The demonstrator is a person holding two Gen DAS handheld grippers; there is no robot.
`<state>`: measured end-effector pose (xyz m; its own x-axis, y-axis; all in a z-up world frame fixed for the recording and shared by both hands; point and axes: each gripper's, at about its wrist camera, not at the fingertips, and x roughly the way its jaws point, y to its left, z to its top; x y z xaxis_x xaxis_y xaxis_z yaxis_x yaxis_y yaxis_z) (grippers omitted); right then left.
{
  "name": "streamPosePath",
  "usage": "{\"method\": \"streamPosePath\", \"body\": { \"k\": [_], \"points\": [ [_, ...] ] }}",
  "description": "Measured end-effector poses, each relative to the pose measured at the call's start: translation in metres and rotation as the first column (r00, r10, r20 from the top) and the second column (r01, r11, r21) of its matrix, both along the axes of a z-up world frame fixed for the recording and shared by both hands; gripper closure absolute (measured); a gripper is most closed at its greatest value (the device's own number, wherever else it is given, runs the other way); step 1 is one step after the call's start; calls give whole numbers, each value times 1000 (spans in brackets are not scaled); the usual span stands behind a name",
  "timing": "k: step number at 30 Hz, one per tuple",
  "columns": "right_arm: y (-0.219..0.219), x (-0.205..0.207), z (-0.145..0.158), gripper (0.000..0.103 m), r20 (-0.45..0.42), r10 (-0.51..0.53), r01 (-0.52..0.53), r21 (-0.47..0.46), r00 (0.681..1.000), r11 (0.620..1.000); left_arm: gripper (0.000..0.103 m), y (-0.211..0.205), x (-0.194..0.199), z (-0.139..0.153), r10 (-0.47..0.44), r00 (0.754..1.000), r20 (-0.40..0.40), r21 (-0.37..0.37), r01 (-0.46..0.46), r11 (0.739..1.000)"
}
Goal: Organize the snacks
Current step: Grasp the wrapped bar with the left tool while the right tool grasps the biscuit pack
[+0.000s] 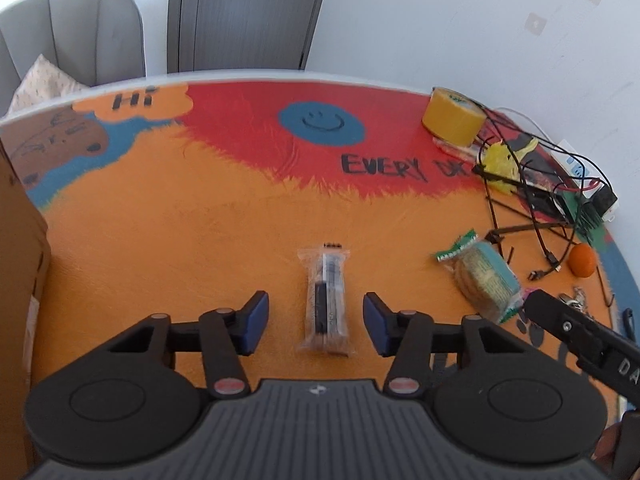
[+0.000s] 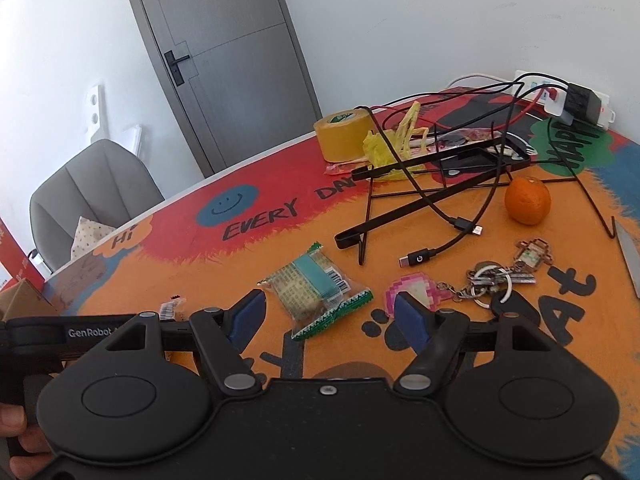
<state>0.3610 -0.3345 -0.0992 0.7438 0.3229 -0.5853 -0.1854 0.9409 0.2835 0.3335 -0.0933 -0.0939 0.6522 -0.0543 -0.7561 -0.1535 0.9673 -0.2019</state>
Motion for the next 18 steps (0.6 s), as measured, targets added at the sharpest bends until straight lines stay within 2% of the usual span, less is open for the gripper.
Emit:
{"method": "streamPosePath", "body": {
  "k": [3,4,9,18],
  "points": [
    [4,7,-2,27,-4,11,-11,-12,1000,1000,74,-3,0,-1,-5,1000,8,33,5,999],
    [7,9,-3,26,-2,15,-15,-23,1000,1000,85,-2,0,-2,-4,1000,6,32,3,999],
    [20,17,-5,17,8,47,-46,-47,999,998,85,7,0,-2,6,1000,7,16,-6,1000],
    [45,31,-10,10,33,104,-100,-104,994,989,85,24,-2,2,58,998,1,-2,-58,998]
  ]
}}
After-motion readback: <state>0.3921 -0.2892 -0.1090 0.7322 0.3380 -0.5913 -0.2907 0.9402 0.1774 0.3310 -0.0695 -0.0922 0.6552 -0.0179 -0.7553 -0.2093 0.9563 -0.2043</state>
